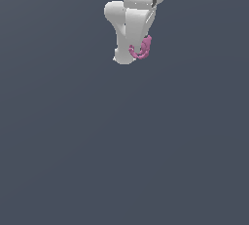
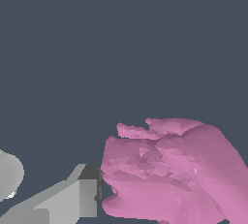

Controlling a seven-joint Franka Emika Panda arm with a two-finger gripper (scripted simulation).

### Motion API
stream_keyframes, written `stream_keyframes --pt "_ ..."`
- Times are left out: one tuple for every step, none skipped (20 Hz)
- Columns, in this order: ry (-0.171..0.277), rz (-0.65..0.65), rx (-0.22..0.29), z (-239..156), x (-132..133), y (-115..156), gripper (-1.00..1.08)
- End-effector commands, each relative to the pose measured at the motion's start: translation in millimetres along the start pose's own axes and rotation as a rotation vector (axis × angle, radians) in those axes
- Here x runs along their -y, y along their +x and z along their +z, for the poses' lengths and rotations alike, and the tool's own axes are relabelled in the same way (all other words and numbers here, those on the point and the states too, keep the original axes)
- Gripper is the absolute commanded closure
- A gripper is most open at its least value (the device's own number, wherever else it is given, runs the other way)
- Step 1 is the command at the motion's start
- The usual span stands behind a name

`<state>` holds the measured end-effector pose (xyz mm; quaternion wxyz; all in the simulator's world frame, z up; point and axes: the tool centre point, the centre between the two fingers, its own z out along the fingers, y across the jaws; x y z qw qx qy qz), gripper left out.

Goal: Pick up the object and move it to a goal position.

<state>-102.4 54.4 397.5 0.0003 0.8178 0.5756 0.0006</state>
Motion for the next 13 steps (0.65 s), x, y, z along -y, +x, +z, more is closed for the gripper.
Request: stream_keyframes --pt "0.001 0.001 0.000 -18 6 1 1.08" --pt "0.001 0.001 0.000 -24 8 2 1.08" --pt "0.001 0.001 0.000 -29 10 2 1.08" --pt "0.001 0.001 0.000 -34 12 3 1.08" --pt "0.001 0.001 0.000 -39 13 3 1.08" --pt "0.001 0.002 0.001 -42 14 4 1.08" --pt "0.001 0.002 0.001 -46 15 4 1.08" --pt "0.001 0.002 0.001 -49 15 4 1.08" --pt "0.001 0.002 0.001 -51 16 5 1.08" --pt "0.001 0.003 0.001 -52 16 5 1.08" --pt "0.001 0.003 0.001 -54 16 5 1.08" --pt "0.001 0.003 0.001 -54 16 5 1.08" --pt "0.001 0.003 0.001 -55 16 5 1.08"
